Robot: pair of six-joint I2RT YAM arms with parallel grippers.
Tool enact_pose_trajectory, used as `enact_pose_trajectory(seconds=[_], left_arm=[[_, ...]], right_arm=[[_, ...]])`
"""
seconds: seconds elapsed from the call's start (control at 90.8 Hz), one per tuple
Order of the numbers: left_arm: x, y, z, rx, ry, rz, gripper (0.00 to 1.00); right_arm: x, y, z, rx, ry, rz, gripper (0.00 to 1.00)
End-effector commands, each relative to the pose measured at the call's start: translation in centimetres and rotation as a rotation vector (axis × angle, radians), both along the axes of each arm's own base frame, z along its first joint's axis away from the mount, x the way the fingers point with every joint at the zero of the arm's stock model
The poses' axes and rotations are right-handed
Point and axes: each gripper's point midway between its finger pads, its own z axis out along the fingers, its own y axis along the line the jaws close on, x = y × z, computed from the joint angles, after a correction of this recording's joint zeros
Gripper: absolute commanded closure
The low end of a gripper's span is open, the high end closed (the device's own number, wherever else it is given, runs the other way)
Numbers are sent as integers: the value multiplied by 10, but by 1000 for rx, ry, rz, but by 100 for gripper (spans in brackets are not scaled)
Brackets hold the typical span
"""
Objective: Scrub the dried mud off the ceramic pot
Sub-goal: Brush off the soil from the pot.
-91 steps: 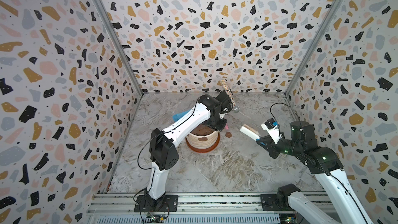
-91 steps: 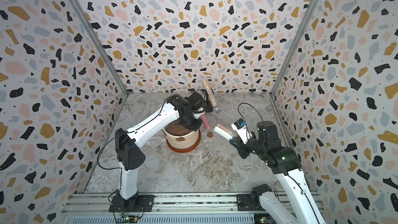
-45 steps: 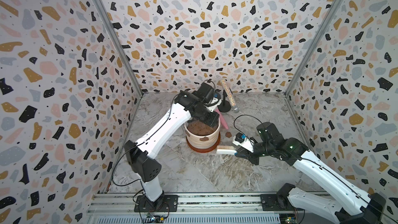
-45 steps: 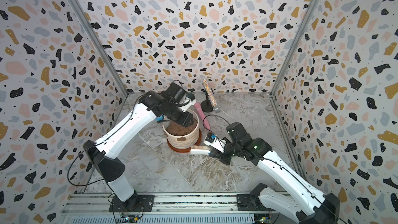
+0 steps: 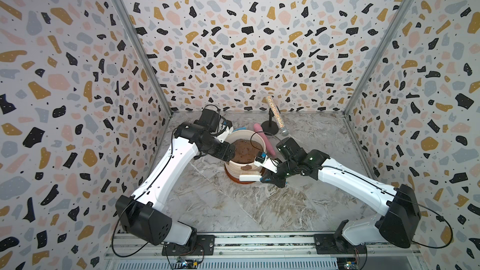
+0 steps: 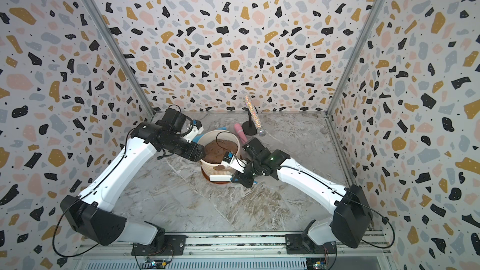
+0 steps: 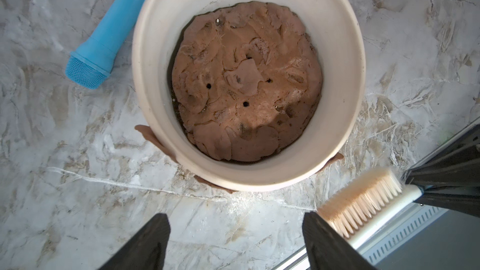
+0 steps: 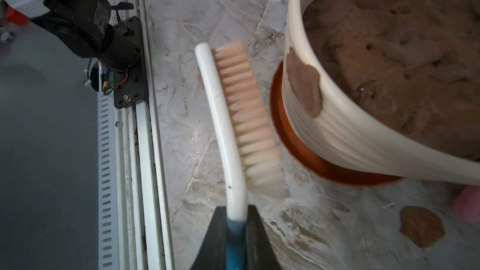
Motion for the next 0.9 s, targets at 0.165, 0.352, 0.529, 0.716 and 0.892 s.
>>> enact_pose_trajectory(seconds=[0.165, 0.352, 0.529, 0.716, 0.892], left_arm=[[18, 11, -1, 40, -65, 52, 11], [17, 16, 1, 52, -83, 58, 11], [16, 16, -1, 54, -81, 50, 11], [15, 12, -1, 44, -76, 26, 11], [8, 2, 3, -5, -68, -36, 9]], right_arm=[[21, 11, 10, -26, 68, -111, 100], [27, -8, -4, -62, 110, -183, 100], [25, -28, -8, -57, 132, -226, 100], [12, -57, -23, -96, 154, -261, 100], [-15, -96, -34, -186, 162, -297, 100]])
